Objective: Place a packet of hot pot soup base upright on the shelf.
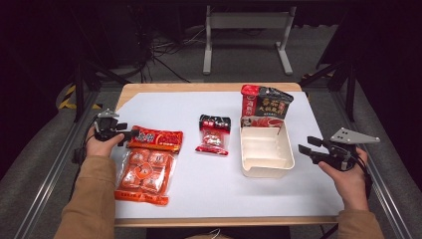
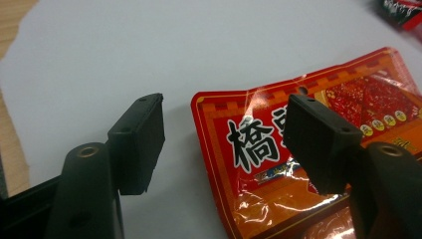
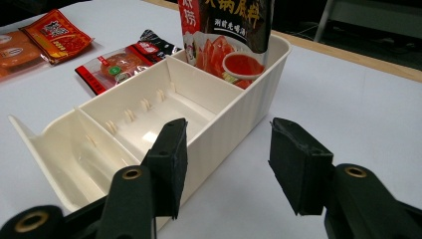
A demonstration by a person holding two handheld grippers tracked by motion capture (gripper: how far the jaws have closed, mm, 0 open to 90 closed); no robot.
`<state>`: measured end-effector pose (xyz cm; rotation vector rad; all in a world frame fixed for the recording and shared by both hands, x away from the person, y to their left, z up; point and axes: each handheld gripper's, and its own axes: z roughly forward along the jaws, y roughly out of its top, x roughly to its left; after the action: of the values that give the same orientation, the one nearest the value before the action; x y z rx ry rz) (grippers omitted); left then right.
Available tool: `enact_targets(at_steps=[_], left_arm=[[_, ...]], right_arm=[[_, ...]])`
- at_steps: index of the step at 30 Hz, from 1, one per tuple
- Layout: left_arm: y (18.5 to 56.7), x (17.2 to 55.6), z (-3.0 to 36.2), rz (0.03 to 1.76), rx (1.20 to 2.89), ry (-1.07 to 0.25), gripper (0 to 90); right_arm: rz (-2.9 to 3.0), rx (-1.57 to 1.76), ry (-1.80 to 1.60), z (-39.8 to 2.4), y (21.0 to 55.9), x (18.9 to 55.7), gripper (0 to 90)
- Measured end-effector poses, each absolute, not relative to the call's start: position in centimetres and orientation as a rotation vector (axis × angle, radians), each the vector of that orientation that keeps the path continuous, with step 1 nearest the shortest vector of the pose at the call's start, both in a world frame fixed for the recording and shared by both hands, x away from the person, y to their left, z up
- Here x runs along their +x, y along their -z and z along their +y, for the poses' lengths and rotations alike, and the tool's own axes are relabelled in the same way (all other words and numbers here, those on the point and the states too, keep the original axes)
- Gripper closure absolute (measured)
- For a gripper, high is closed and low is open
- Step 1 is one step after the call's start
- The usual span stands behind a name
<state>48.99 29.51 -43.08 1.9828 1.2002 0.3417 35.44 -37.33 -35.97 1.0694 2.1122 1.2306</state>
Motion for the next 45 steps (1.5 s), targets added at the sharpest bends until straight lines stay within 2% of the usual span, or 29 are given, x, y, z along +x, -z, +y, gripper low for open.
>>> enact_targets(at_steps=[9, 21, 24, 28, 29, 33, 45], left_arm=[[44.2, 49.6, 29.0, 1.203, 2.006, -0.223, 27.9], [45.0, 49.9, 28.5, 1.18, 2.038, -0.171, 27.2], [45.0, 49.9, 28.4, 1.15, 2.043, -0.159, 31.3], [44.8, 49.6, 28.1, 1.087, 2.068, -0.176, 45.1], [44.6, 49.5, 28.1, 1.07, 2.077, -0.189, 45.1], [44.4, 49.3, 28.0, 1.037, 2.08, -0.222, 55.3], [45.1, 49.4, 28.3, 1.101, 2.078, -0.206, 64.8]], right_arm=[[2.116, 1.073, -1.23, -37.2, 36.3, 35.6, 46.9], [2.117, 1.071, -1.241, -37.2, 36.5, 35.7, 45.6], [2.119, 1.068, -1.247, -37.2, 36.5, 35.7, 45.2], [2.121, 1.064, -1.248, -37.2, 36.5, 35.7, 44.9], [2.12, 1.064, -1.253, -37.2, 36.5, 35.7, 44.7], [2.119, 1.057, -1.255, -37.2, 36.5, 35.7, 44.1], [2.131, 1.048, -1.261, -37.1, 36.6, 35.7, 44.1]])
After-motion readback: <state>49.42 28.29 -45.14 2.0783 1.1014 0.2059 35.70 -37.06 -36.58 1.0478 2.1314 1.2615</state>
